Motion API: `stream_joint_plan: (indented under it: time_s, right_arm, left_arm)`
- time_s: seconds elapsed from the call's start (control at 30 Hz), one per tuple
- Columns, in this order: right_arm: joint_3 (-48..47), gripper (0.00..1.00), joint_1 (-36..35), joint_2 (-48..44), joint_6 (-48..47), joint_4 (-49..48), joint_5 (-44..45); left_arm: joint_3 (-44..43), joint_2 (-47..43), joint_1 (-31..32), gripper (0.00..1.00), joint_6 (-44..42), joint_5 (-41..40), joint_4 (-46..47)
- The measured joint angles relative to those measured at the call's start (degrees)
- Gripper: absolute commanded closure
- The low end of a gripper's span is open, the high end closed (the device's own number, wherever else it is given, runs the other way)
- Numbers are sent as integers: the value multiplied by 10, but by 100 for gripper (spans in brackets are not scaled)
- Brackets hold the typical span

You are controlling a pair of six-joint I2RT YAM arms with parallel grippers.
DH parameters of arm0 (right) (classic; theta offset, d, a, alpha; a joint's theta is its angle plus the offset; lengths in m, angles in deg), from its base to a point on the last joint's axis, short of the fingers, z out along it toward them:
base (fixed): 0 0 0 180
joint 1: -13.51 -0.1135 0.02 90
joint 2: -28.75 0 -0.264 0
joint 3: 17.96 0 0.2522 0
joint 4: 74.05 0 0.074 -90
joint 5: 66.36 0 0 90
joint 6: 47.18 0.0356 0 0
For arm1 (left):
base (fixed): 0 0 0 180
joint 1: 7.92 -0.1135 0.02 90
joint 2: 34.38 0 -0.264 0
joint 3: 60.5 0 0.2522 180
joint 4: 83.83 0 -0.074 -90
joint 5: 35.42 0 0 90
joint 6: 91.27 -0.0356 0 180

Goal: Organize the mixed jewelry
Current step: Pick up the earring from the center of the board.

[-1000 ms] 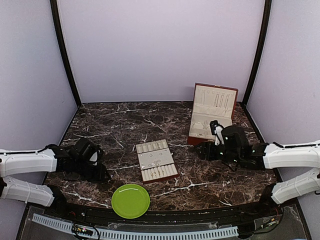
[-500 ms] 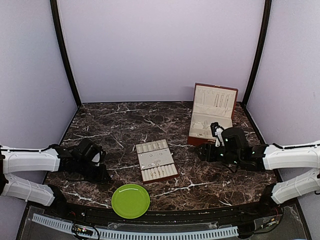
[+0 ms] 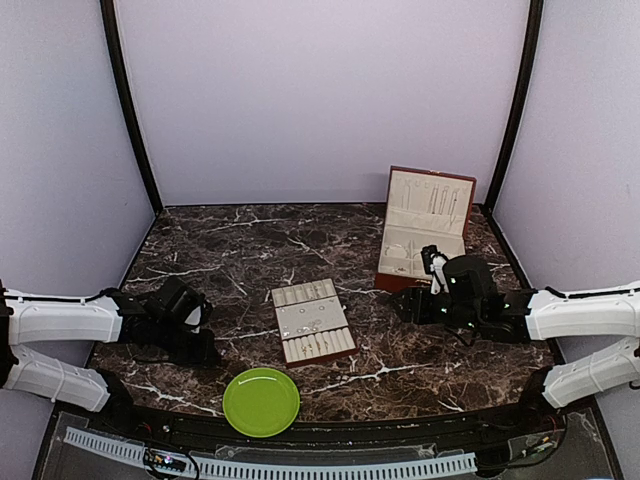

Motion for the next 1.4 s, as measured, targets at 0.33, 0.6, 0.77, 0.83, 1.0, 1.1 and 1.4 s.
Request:
stream_joint_plan:
  time_s: [0.33,0.6,0.77,0.83,1.0,1.1,1.4]
  right_arm:
    - [0,27,0,0,0,1,2]
    - [0,27,0,-12,4,9,4]
    - [0,26,0,-49,7,27,14]
    - [0,26,0,-63,8,34,16]
    - [1,26,0,-91,12,38,19]
    - [9,26,0,-103,9,27,2]
    - [16,34,0,-128,-31,4,-113]
  left_arm:
    - [0,0,0,100,2,3,1]
    - [-5,-10,0,100,1,2,-9]
    - [-36,-39,0,100,-12,-4,-25]
    - [-58,-50,0,100,-23,-11,-33]
    - [-125,-58,0,100,-68,-17,-34]
    - [-168,-45,0,100,-109,-5,-27]
    - [-292,104,1,100,-231,100,12]
